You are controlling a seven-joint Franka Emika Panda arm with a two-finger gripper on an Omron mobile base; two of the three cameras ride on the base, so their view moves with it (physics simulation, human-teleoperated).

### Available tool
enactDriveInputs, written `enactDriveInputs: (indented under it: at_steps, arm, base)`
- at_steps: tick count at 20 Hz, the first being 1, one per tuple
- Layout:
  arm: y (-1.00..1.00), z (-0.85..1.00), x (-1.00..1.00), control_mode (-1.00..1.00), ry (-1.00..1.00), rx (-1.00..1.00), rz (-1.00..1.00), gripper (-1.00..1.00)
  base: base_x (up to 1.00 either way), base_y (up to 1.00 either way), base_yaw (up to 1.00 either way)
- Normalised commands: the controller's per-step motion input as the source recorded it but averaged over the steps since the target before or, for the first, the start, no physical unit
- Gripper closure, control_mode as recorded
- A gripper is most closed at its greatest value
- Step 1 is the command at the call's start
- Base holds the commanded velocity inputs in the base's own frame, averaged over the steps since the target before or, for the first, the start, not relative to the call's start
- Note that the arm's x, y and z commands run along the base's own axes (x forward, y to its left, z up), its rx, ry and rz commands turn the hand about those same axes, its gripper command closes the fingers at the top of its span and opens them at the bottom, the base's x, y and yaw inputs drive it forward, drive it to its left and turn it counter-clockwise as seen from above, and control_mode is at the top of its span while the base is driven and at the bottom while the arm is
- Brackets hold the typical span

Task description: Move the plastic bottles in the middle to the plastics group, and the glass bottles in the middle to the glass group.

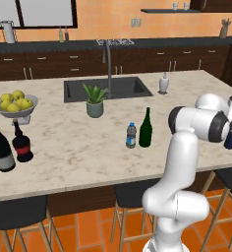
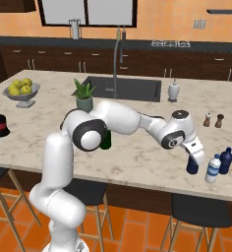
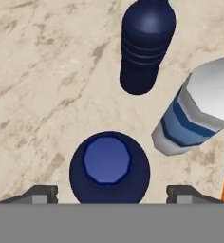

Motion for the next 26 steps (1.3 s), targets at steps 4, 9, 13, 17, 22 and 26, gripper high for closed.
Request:
enactDriveInputs:
  at_steps: [4,9,13,17,22,26]
  arm:
    - [0.00,0.56,-0.08,-1.00,-0.02,0.00,0.00,-1.00]
    - [0.16,0.89,-0.19,-1.00,-0.06,0.00,0.04,-1.00]
    - [0.50,0.78,-0.33,-1.00,0.00,-0.04,0.22,-1.00]
    - [0.77,0.66,-0.25,-1.00,0.06,-0.11,0.37,-1.00]
    - [0.93,0.46,-0.20,-1.00,0.07,-0.07,0.47,-1.00]
    - [1.00,0.33,-0.21,-1.00,0.13,-0.08,0.50,-1.00]
  base:
    - [0.00,0.00,0.00]
    - [0.00,0.00,0.00]
    - [0.00,0.00,0.00]
    - [0.00,0.00,0.00]
    - [0.00,0.00,0.00]
    - [0.00,0.00,0.00]
